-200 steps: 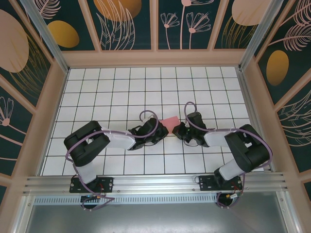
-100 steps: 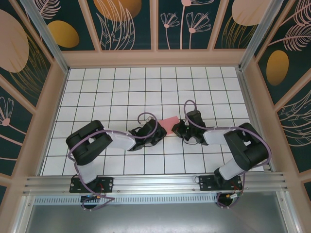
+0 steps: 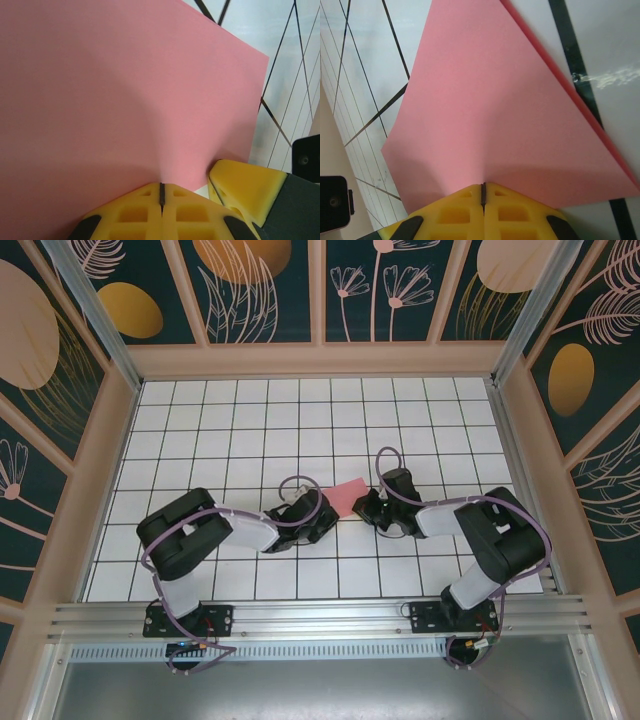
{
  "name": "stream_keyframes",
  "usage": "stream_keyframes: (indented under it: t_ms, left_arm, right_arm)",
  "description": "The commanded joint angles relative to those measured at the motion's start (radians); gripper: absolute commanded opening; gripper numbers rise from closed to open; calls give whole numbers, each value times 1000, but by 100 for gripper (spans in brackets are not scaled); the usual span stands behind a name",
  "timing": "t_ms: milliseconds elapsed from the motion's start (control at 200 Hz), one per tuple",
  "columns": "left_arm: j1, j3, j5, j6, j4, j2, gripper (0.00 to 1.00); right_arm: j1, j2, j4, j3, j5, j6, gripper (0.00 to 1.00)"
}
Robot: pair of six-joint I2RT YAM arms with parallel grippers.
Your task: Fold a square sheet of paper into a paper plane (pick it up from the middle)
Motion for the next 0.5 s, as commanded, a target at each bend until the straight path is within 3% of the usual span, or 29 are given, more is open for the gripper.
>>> stream_keyframes:
  t_ms: [0, 495]
  left_arm:
    - [1, -57, -59, -64, -116, -30, 0]
    - [1, -173, -123, -160, -195, -126, 0]
  right_arm:
    - [-19, 13, -84, -25, 75, -24, 0]
    - [-56, 7, -95, -56, 87, -30, 0]
